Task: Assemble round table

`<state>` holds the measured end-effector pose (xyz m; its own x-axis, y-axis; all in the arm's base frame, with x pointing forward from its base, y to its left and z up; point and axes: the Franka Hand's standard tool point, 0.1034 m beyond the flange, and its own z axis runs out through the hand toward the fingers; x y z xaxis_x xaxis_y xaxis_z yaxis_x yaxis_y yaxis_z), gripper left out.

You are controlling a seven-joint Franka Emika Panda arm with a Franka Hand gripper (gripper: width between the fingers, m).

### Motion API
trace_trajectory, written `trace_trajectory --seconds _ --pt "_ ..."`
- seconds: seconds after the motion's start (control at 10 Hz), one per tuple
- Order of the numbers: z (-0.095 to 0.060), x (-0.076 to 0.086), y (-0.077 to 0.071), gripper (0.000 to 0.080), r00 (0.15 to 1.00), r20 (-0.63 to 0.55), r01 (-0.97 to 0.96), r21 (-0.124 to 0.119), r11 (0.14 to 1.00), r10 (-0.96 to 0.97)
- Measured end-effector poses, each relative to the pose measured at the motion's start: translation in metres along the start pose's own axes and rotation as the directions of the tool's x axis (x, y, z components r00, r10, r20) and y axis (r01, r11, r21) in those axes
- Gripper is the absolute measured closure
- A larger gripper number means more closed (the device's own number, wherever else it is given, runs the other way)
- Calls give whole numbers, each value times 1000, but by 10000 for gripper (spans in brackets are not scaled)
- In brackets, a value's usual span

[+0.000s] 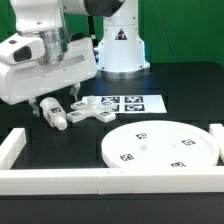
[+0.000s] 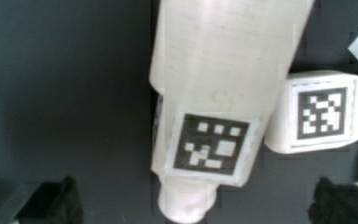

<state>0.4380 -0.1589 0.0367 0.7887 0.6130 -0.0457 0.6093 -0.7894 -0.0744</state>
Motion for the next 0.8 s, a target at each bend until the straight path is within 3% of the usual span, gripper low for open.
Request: trace_trajectory --seconds 0.2,0.4,0.6,0.7,0.8 --pt "16 -12 6 151 1000 7 16 -5 1000 -15" --pt "19 -13 5 151 1000 9 13 -1 1000 -13" --pt "19 -14 5 389 1000 10 13 0 1000 -13" --pt "19 -14 5 389 1000 10 13 0 1000 -13" --pt "19 -14 5 488 1000 10 13 0 1000 -13"
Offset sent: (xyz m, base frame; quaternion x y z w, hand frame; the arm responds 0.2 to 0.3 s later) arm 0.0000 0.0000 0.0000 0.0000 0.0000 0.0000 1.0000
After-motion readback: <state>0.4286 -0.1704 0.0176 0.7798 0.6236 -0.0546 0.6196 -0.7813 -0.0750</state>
